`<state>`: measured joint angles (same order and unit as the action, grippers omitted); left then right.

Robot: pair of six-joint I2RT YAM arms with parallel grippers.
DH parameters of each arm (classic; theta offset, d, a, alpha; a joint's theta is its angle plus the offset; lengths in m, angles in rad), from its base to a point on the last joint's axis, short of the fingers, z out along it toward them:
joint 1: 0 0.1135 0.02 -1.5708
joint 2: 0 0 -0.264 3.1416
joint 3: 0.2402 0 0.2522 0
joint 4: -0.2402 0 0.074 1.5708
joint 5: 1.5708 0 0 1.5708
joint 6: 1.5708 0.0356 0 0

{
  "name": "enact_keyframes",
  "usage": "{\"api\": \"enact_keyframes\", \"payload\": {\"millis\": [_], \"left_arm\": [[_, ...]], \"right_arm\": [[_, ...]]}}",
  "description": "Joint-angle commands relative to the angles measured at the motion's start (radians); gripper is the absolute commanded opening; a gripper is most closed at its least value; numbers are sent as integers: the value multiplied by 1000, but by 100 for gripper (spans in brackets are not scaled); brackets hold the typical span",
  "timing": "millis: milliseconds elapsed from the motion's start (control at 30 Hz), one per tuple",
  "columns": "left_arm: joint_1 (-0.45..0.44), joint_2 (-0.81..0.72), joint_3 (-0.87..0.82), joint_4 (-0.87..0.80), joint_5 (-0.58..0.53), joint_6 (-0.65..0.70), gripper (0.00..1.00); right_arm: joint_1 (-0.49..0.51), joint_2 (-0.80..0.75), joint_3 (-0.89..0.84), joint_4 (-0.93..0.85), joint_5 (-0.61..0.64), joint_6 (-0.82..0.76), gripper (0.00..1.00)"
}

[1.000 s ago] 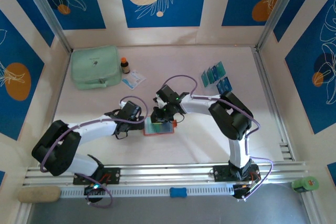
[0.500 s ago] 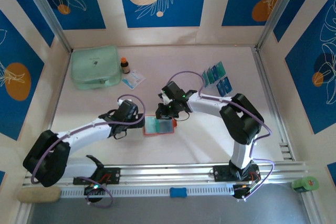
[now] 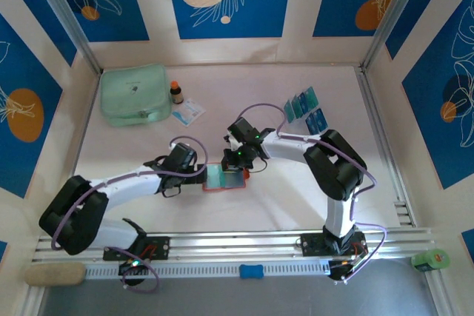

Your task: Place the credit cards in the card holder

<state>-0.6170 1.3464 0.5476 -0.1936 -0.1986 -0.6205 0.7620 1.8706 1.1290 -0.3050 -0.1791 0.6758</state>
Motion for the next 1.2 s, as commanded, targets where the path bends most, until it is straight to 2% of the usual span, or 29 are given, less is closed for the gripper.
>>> {"api": "enact_keyframes", "payload": {"millis": [0, 633, 933, 1167], "left_arm": [[8, 20, -18, -8, -18, -13, 100], [8, 16, -37, 7, -36, -15, 100], [10, -91, -12, -65, -77, -37, 100], [10, -106, -12, -73, -71, -43, 100]], "right_arm": [[11, 28, 18, -22, -9, -18, 5], [67, 109, 96, -72, -23, -22, 3], [47, 20, 80, -89, -3, -21, 3], [39, -22, 49, -79, 6, -10, 3]]}}
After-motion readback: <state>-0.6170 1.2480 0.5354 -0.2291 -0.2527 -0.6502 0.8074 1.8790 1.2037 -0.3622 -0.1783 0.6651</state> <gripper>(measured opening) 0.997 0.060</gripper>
